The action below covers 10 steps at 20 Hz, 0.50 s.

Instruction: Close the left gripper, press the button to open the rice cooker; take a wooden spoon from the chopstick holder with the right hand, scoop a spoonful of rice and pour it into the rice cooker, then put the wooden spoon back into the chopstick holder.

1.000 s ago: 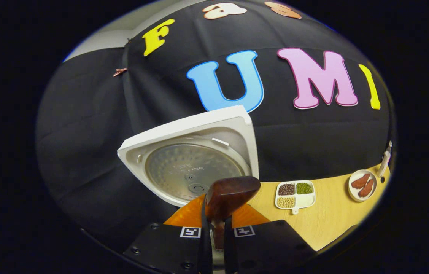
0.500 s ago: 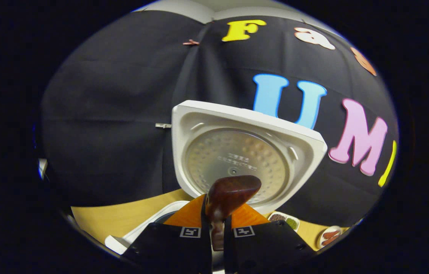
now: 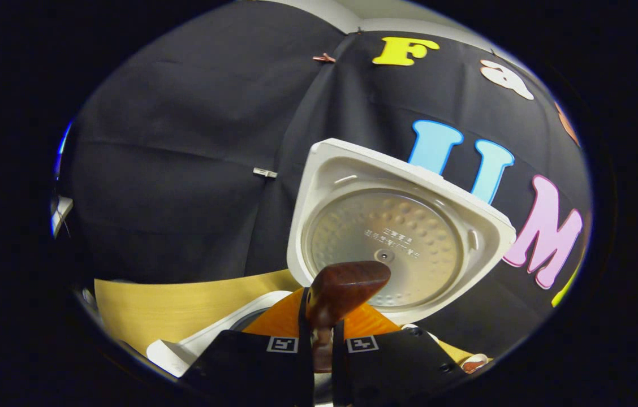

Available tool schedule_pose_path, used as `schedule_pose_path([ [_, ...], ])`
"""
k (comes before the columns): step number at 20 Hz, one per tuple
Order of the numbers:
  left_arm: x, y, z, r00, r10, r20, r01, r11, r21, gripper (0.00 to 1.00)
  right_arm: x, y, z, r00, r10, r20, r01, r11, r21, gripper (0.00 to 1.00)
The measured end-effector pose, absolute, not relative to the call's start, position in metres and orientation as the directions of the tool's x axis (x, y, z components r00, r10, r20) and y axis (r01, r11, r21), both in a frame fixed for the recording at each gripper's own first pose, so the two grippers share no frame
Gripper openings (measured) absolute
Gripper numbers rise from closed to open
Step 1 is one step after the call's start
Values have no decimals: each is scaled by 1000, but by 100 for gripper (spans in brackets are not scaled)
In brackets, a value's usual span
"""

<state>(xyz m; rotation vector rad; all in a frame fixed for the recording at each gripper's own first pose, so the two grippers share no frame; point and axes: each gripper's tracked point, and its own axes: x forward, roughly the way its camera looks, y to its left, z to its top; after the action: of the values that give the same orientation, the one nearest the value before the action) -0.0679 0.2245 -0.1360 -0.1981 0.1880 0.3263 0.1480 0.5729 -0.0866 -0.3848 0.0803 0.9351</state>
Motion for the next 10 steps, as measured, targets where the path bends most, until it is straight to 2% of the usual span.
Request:
schedule_pose_path([
  [5, -66, 211, -131, 939, 281, -199, -314, 936, -161, 94, 164, 523, -33, 661, 732, -165, -748, 627, -219, 16],
  [10, -52, 189, -116, 957, 233, -174, -259, 954, -150, 94, 177, 437, 29, 735, 673, -84, -678, 727, -107, 16],
])
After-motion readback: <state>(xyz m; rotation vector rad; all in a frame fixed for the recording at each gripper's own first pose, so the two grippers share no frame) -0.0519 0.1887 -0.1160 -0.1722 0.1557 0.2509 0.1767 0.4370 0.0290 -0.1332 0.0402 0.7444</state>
